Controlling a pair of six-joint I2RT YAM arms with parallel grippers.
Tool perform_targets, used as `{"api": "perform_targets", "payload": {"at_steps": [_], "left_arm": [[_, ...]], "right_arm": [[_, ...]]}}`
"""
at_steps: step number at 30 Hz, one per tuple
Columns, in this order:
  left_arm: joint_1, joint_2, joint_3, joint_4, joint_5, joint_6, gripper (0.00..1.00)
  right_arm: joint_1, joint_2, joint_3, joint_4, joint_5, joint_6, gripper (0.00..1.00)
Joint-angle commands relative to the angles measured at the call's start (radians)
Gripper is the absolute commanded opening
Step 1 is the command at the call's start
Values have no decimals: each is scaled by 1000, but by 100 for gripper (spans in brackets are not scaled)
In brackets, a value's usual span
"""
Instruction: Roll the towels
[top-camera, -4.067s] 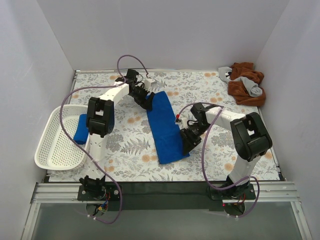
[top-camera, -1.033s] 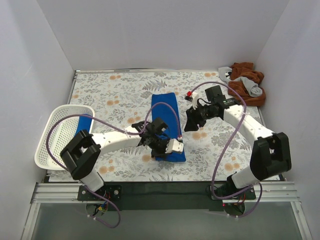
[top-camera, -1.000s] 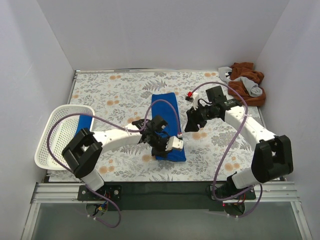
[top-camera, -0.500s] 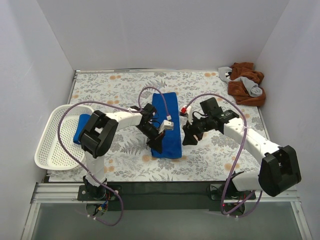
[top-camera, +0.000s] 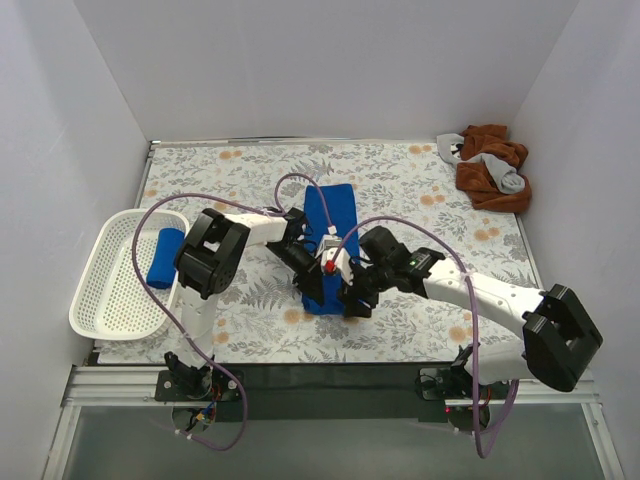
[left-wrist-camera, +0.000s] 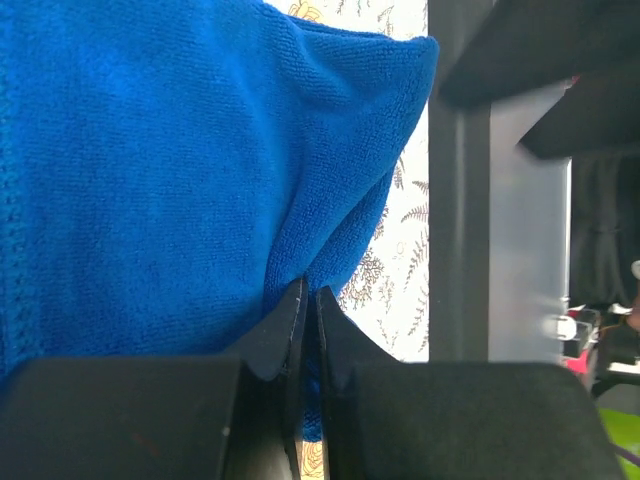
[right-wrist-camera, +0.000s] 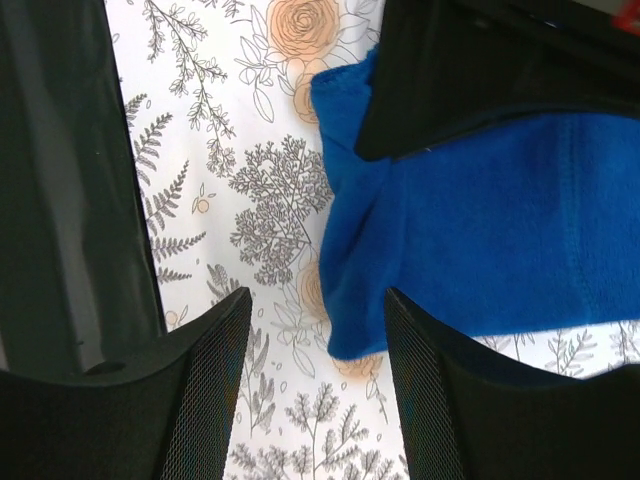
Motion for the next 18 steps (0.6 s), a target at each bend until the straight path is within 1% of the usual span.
{"api": "perform_targets", "payload": {"at_steps": [1,6,10,14,17,18], "left_arm": [[14,16,39,1,-13,31,1],[20,49,58,-24,-7,42,1],[29,62,65,-31,-2,42,2],[39,71,85,-45,6,42,2],[48,80,101,-56,16,43,2],[49,82,104,-61,21,46,2]], "right_arm": [[83,-11,-32,110,135,-8,53],[135,12,-71,192,247,-42,52],[158,44,-109,257,289,-65,51],[164,79,-131,273,290,-77,48],[166,92,-146,279,278,-83,42],[166,95,-149,278,276,-85,31]]}}
